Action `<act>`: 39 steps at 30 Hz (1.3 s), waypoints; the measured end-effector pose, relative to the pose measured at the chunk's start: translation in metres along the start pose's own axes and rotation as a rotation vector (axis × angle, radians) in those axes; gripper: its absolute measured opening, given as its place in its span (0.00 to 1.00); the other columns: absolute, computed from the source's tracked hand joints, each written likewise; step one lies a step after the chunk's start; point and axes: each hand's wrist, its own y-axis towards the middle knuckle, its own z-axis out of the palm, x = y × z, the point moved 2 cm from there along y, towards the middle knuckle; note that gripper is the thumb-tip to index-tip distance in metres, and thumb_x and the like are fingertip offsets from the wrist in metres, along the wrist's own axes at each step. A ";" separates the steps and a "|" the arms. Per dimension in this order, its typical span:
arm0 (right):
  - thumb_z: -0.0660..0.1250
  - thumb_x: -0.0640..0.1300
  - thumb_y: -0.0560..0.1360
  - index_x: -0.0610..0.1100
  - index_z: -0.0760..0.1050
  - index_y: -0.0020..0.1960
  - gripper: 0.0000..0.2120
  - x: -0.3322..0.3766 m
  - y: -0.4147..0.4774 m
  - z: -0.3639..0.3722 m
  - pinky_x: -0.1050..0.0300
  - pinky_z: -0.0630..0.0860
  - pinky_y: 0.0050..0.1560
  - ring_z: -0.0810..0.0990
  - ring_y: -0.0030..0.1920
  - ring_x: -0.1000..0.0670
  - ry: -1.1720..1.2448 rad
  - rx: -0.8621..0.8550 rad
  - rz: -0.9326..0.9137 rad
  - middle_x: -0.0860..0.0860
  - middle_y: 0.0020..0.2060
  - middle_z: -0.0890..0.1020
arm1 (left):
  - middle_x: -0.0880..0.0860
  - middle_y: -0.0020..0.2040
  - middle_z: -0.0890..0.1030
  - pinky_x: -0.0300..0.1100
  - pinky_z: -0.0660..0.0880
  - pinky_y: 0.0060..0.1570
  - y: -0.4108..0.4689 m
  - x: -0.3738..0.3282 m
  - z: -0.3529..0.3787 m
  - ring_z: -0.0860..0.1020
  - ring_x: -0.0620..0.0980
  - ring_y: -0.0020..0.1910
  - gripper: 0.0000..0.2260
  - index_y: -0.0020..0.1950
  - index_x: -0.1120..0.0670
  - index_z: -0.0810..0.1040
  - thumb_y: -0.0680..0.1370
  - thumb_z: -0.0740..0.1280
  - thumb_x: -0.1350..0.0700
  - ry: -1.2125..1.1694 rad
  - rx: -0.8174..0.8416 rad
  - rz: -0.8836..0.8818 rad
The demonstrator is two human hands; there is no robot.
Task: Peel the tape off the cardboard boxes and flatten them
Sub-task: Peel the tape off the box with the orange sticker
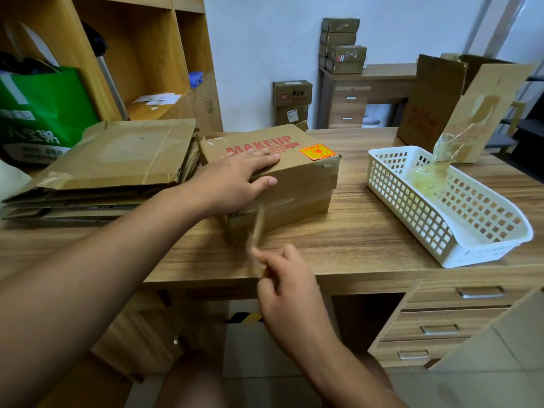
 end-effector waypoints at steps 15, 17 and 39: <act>0.67 0.44 0.77 0.56 0.72 0.53 0.09 -0.012 0.018 -0.037 0.70 0.71 0.45 0.74 0.46 0.59 0.224 -0.170 0.092 0.55 0.48 0.74 | 0.47 0.76 0.67 0.42 0.63 0.70 0.005 -0.005 -0.004 0.64 0.47 0.74 0.23 0.75 0.43 0.68 0.81 0.65 0.44 -0.173 -0.053 -0.037; 0.68 0.46 0.78 0.56 0.72 0.54 0.08 -0.024 0.023 -0.042 0.68 0.71 0.43 0.74 0.44 0.59 0.242 -0.216 0.144 0.54 0.47 0.74 | 0.46 0.73 0.71 0.38 0.64 0.63 0.003 0.001 -0.007 0.68 0.43 0.68 0.20 0.73 0.44 0.71 0.80 0.67 0.45 -0.284 -0.068 -0.029; 0.68 0.41 0.80 0.44 0.72 0.46 0.06 -0.052 0.045 -0.071 0.55 0.81 0.39 0.82 0.40 0.45 0.677 -0.430 0.270 0.40 0.46 0.85 | 0.26 0.73 0.54 0.34 0.49 0.67 -0.017 0.013 -0.013 0.52 0.27 0.70 0.22 0.75 0.29 0.60 0.81 0.57 0.37 -0.147 0.190 0.154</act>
